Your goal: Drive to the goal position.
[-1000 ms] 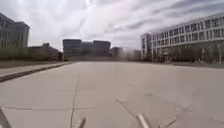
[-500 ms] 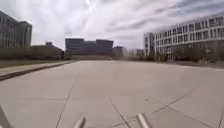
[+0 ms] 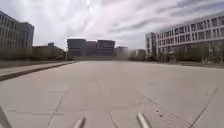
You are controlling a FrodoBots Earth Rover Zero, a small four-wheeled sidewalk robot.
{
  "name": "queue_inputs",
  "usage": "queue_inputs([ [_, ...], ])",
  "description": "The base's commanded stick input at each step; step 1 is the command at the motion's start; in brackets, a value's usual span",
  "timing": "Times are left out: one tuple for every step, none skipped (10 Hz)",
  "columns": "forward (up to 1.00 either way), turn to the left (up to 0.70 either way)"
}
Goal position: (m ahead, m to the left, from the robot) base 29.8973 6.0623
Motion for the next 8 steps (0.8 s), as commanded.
queue_inputs([
  [1.00,0.07],
  [1.00,0.27],
  [1.00,0.27],
  [1.00,0.27],
  [1.00,0.27],
  [1.00,0.27],
  [1.00,0.07],
  [1.00,0.00],
])
